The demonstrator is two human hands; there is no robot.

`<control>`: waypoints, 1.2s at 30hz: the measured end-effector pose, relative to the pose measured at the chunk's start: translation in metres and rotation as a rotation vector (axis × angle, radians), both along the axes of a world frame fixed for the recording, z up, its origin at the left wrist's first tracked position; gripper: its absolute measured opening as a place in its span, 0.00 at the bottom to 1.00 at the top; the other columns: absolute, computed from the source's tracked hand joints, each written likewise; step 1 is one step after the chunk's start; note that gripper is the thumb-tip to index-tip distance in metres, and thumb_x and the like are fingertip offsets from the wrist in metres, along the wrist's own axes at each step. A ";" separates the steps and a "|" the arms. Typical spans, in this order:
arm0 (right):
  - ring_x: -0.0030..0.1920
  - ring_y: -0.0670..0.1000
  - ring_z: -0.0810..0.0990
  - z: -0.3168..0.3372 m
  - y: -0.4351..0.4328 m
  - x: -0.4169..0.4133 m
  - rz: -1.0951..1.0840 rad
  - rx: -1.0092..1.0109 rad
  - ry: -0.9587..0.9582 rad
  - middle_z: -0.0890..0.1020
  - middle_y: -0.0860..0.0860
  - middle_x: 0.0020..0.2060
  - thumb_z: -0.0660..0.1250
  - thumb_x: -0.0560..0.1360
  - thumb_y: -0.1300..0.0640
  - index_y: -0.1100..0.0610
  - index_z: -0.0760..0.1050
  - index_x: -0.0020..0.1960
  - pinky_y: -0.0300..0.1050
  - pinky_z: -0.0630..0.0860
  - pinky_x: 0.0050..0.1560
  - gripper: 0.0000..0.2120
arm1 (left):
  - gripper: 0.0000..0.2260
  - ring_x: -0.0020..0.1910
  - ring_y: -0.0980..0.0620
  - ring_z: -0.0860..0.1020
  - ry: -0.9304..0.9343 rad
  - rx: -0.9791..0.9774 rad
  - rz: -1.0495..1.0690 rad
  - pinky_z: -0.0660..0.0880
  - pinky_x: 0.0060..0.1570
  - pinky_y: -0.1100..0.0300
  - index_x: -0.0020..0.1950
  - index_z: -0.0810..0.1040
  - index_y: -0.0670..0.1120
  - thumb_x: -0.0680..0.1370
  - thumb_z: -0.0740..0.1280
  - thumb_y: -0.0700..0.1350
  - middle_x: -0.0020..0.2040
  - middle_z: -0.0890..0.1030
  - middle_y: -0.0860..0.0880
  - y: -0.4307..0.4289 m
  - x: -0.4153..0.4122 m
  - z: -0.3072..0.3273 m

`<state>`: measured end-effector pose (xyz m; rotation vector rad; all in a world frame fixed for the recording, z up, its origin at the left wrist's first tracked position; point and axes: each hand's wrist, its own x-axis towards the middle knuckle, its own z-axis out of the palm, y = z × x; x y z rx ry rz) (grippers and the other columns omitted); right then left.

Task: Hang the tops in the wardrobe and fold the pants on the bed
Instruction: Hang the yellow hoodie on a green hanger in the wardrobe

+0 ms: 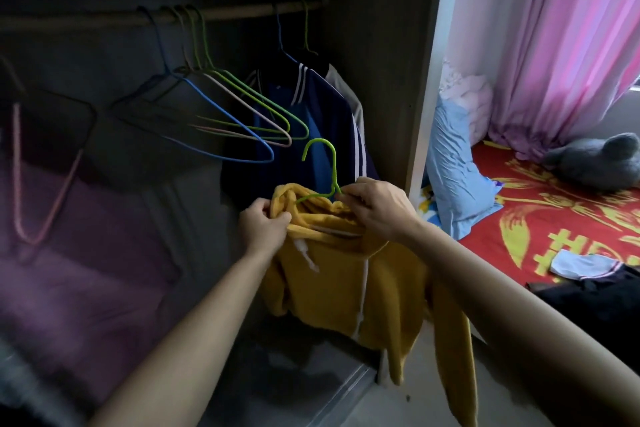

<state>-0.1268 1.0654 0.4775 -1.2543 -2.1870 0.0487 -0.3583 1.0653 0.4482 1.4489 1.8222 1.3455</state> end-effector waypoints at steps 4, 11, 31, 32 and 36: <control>0.43 0.49 0.80 -0.018 0.003 0.014 -0.057 -0.242 -0.225 0.79 0.47 0.45 0.56 0.84 0.47 0.49 0.76 0.57 0.37 0.72 0.36 0.11 | 0.05 0.32 0.55 0.75 0.165 0.307 -0.001 0.66 0.27 0.64 0.37 0.78 0.49 0.71 0.68 0.39 0.32 0.77 0.53 -0.004 0.004 0.027; 0.43 0.43 0.77 -0.014 0.005 0.005 -0.106 -0.141 0.037 0.78 0.42 0.45 0.58 0.83 0.44 0.47 0.75 0.58 0.40 0.74 0.41 0.11 | 0.13 0.45 0.55 0.78 0.182 -0.161 -0.469 0.72 0.40 0.60 0.44 0.82 0.55 0.74 0.69 0.63 0.42 0.80 0.57 0.005 -0.011 0.028; 0.42 0.43 0.76 0.009 0.017 0.008 -0.188 0.055 -0.076 0.81 0.44 0.48 0.58 0.82 0.42 0.46 0.79 0.57 0.34 0.63 0.36 0.14 | 0.12 0.49 0.54 0.79 0.223 0.006 -0.484 0.76 0.47 0.60 0.45 0.78 0.53 0.76 0.65 0.35 0.48 0.82 0.52 0.027 -0.052 0.015; 0.43 0.44 0.77 0.012 0.018 0.007 -0.193 0.046 -0.102 0.82 0.44 0.48 0.59 0.82 0.43 0.46 0.79 0.58 0.34 0.63 0.34 0.14 | 0.14 0.47 0.55 0.79 0.328 0.078 -0.432 0.76 0.46 0.59 0.43 0.78 0.54 0.75 0.64 0.34 0.47 0.82 0.53 0.028 -0.052 0.018; 0.43 0.45 0.78 0.019 0.022 0.000 -0.269 0.028 -0.131 0.83 0.44 0.48 0.59 0.83 0.43 0.45 0.79 0.57 0.36 0.62 0.31 0.13 | 0.09 0.45 0.50 0.77 0.576 0.487 -0.203 0.73 0.44 0.56 0.44 0.80 0.48 0.75 0.63 0.36 0.46 0.80 0.50 0.043 -0.050 0.053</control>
